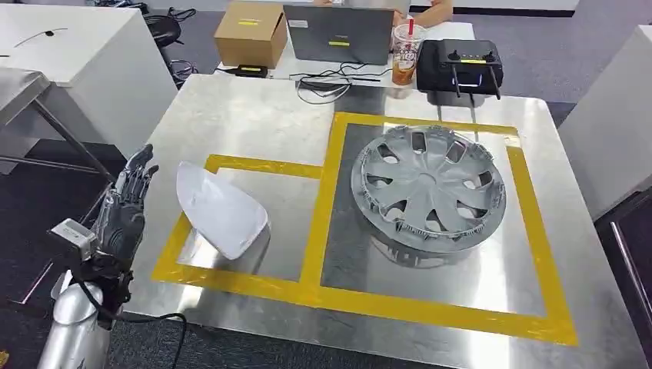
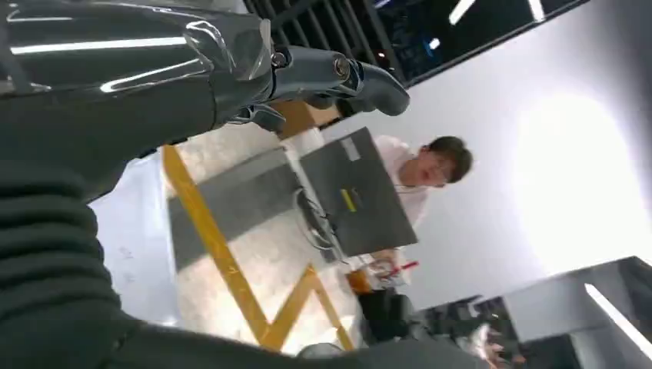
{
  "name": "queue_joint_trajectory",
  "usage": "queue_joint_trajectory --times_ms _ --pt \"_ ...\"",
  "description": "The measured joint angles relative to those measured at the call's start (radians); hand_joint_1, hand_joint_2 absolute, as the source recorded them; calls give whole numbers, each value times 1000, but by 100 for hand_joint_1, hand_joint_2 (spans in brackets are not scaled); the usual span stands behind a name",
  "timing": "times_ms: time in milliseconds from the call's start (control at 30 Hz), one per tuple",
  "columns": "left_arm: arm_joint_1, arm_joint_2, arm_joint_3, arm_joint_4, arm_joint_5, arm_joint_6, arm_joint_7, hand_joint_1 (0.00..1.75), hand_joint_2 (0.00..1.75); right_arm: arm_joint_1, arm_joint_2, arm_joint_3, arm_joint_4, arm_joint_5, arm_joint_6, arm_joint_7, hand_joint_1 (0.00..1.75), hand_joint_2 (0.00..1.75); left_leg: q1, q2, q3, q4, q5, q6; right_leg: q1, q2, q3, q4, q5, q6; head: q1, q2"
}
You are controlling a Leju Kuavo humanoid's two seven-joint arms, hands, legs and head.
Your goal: Take the parts from the cabinet and place them on the table.
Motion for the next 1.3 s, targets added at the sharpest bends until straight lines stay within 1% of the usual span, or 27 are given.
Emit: queue_joint_trajectory --times_ms 33,67,100,167,233,300,367,400,433,467,533,567,600,633,733,767,800,867,900,933,1000,1067,1100,1200,1233,1267,1300 --pt "0 -2 2 -15 20 -14 -7 0 0 -2 1 0 0 2 0 -2 0 0 0 0 48 -94 43 6 0 0 2 0 0 0 0 0" --pt "0 -4 7 -32 52 -32 -15 0 0 -4 2 0 0 3 0 -3 0 0 -1 1 87 -171 62 13 0 0 2 -1 0 1 0 0" --pt "0 -7 10 -48 86 -49 -18 0 0 -4 3 0 0 3 1 -4 0 0 -10 1 94 -187 49 13 9 1 -1 1 0 7 1 0" --pt "5 -10 24 -72 153 -78 -13 0 0 -2 3 0 0 2 1 -4 0 0 -14 -3 91 -184 54 15 4 1 -4 -3 6 18 0 0" --pt "8 -13 41 -97 193 -92 -5 0 0 -2 6 0 0 0 1 -4 0 0 -12 -1 95 -200 69 30 5 0 -3 -10 11 31 1 0" --pt "9 -19 58 -113 215 -102 3 0 0 -2 7 0 0 -1 1 -4 0 0 -8 2 94 -211 82 46 5 -3 -28 46 -41 17 5 0" --pt "18 -21 78 -117 224 -108 6 0 0 -2 9 -1 1 -4 0 -4 0 0 -15 2 82 -211 89 55 9 -3 -91 207 -122 3 5 0" --pt "25 -21 88 -117 226 -111 6 0 0 -2 10 -2 2 -4 0 -4 0 0 -19 2 75 -210 94 58 9 -3 -116 275 -146 4 5 0" --pt "32 -21 96 -117 227 -111 7 0 0 0 11 -2 2 -4 -1 -4 0 0 -21 2 68 -210 100 58 9 -3 -118 295 -148 10 5 0" --pt "38 -22 103 -117 227 -112 7 0 0 0 13 -2 2 -4 -1 -4 0 0 -23 1 62 -210 106 58 9 -3 -94 264 -135 17 4 0" --pt "43 -22 113 -117 227 -113 7 0 0 -2 12 -3 3 -4 -2 -4 0 0 -23 -2 50 -209 117 53 9 -3 8 102 -84 31 5 0" --pt "43 -22 118 -118 227 -113 7 0 0 -5 12 -3 3 -6 -2 -4 0 0 -24 -3 47 -205 122 48 9 -3 72 4 -70 30 5 0" --pt "46 -23 124 -121 227 -113 7 0 0 -8 10 -5 5 -7 -3 -3 0 0 -28 -4 38 -202 125 43 16 -2 97 -22 -69 19 4 0" --pt "48 -24 131 -121 227 -110 8 0 0 -4 12 -5 6 -10 -3 -4 0 0 -29 -3 41 -201 129 38 18 -1 81 -14 -53 18 0 0" --pt "78 -27 158 -127 226 -103 10 0 0 -2 18 -5 14 -13 2 -3 0 0 -27 -4 37 -205 148 18 14 0 69 -27 -45 -5 3 0" --pt "91 -28 174 -129 226 -101 10 0 0 -2 20 -6 18 -13 3 -3 0 0 -21 -4 27 -195 129 12 10 -4 63 -28 -34 -10 5 0" --pt "98 -28 190 -132 226 -102 10 0 0 -1 21 -6 22 -14 3 -3 0 0 -18 -3 15 -159 77 4 10 -5 54 -28 -27 -19 -1 0" --pt "108 -29 208 -132 227 -102 10 0 0 3 26 -6 26 -14 2 -3 0 0 -8 -2 -29 -7 -39 -12 12 -10 36 -27 -12 -21 -2 0" --pt "114 -29 212 -132 227 -102 10 0 0 3 27 -6 27 -14 3 -3 0 0 -4 -2 -44 59 -69 -17 12 -11 31 -26 -5 -20 -2 0" --pt "120 -30 218 -132 227 -102 10 0 0 3 28 -6 29 -14 3 -3 0 0 0 -2 -46 100 -75 -21 13 -11 21 -25 4 -18 -3 0" --pt "124 -32 227 -133 227 -100 11 0 0 3 30 -6 32 -14 4 -3 0 0 7 -1 21 40 -33 -22 13 -11 4 -24 17 -11 -3 0" --pt "134 -35 243 -139 233 -99 11 0 0 2 34 -7 37 -15 10 -3 0 0 8 0 162 -148 9 -18 12 -11 -2 -24 28 -3 -3 0" --pt "138 -36 255 -144 238 -100 11 0 0 4 36 -8 40 -16 14 -3 0 0 5 -1 207 -216 -18 -13 15 -11 -5 -25 32 4 -3 0" --pt "169 -40 297 -157 255 -113 11 0 0 5 47 -8 54 -16 22 -2 0 0 -9 -2 193 -214 -1 5 9 -10 -8 -31 52 26 -4 0" --pt "180 -44 314 -162 261 -121 18 0 0 8 52 -9 60 -15 28 -2 0 0 -12 -1 191 -219 8 17 9 -10 -7 -37 60 34 -3 0" --pt "191 -48 330 -168 263 -129 27 0 0 9 57 -10 65 -14 34 -1 0 0 -2 2 185 -236 27 35 8 -12 -12 -29 54 35 -2 0" --pt "201 -57 348 -173 263 -137 39 0 0 9 62 -12 71 -13 39 -1 0 0 -7 4 178 -242 39 43 8 -11 -28 -2 15 24 -1 0"
